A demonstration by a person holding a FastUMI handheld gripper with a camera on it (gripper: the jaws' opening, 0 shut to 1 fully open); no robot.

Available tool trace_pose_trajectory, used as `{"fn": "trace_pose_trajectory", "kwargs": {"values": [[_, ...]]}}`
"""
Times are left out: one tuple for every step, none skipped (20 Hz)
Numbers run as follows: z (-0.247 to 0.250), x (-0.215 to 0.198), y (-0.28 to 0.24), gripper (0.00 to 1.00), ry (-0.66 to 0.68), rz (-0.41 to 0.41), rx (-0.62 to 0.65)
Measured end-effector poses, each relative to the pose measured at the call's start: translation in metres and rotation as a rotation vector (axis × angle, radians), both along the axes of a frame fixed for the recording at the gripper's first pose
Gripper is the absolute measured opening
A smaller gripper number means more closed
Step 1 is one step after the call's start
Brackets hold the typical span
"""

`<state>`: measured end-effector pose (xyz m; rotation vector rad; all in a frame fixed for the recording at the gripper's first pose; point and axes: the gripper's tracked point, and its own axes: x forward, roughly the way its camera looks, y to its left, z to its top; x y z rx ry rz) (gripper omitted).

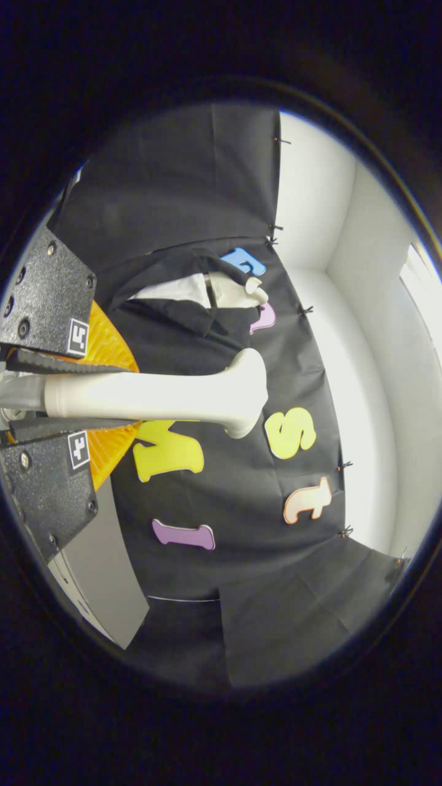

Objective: Iron the clothes twice with a garment steamer, once on the left side and once on the right side.

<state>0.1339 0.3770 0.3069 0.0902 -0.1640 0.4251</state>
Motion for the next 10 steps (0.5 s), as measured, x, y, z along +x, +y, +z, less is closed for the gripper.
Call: {"fn": "trace_pose_trajectory", "kwargs": {"values": [[0.003, -0.001, 0.012, 0.31, -0.004, 0.006, -0.01], [0.005, -0.001, 0.025, 0.31, -0.009, 0.014, -0.019], [0.006, -0.001, 0.036, 0.31, -0.009, 0.022, -0.028], [0.005, 0.001, 0.046, 0.31, -0.009, 0.026, -0.041], [0.004, 0.002, 0.054, 0.31, -0.008, 0.026, -0.054], [0.002, 0.002, 0.062, 0.31, -0.008, 0.029, -0.066], [0.001, 0.002, 0.069, 0.31, -0.005, 0.031, -0.08], [-0.003, 0.004, 0.075, 0.31, -0.001, 0.033, -0.091], [-0.006, 0.005, 0.079, 0.31, 0.002, 0.033, -0.102], [-0.009, 0.006, 0.083, 0.31, 0.007, 0.032, -0.114]]}}
